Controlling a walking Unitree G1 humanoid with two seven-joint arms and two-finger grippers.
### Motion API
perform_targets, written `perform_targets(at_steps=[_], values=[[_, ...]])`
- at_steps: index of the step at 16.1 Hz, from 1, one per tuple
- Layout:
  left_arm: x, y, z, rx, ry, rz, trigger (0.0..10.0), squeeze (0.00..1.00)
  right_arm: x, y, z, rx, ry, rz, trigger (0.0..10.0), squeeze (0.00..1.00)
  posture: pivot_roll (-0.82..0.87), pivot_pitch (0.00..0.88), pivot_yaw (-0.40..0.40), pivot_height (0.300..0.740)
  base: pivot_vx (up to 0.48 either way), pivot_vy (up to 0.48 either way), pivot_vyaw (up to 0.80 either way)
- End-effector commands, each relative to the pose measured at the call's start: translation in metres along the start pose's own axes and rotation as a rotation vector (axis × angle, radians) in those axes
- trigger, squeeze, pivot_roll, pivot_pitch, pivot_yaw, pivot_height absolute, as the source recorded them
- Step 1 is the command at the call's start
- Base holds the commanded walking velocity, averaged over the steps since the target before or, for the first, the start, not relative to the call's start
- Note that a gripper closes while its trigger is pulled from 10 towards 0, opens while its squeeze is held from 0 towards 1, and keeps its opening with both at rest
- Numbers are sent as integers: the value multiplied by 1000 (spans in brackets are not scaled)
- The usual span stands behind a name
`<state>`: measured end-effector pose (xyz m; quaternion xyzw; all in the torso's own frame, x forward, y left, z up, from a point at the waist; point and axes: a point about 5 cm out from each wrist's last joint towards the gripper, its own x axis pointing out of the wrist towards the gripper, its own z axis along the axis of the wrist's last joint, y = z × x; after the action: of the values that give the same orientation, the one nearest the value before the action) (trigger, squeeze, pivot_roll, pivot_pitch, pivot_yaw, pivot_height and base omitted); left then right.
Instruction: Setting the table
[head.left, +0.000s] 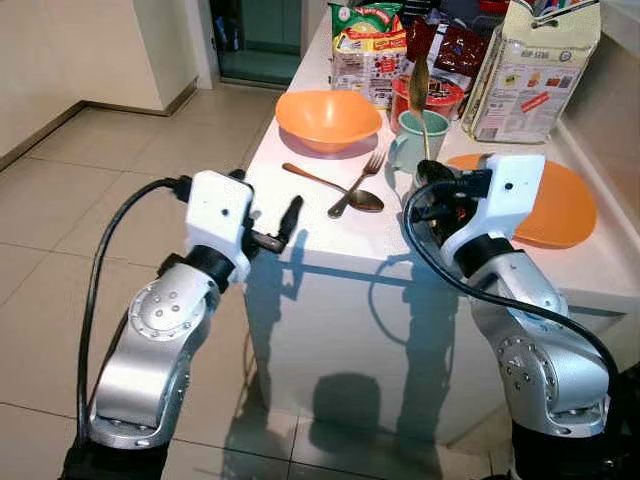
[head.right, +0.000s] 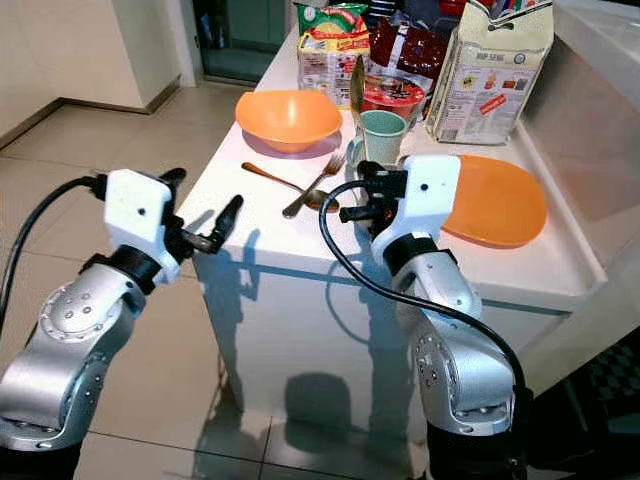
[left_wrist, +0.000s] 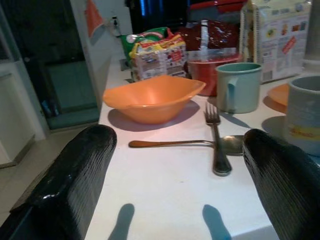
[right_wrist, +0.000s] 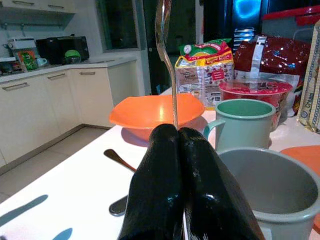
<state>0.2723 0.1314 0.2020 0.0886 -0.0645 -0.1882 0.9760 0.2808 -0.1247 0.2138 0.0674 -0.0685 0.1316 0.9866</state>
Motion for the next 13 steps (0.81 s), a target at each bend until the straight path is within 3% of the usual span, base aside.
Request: perform_targets(at_steps=[1,8,13], values=[[3,-1,1,13,-5,-11,10000,0,0,-1,3,-5,-8,-13,10000,0,82,0,-18,740,0,0,0],[3,-5,0,13,-4,-21,10000,0,3,-1,-1,-3,10,-2,10000,0,87,0,-42,740,0,0,0],[2,0,-4,23,13,-5,10000,0,4,3,-4,-1,25,12,10000,0,83,0,-37,740,-322,0,0]])
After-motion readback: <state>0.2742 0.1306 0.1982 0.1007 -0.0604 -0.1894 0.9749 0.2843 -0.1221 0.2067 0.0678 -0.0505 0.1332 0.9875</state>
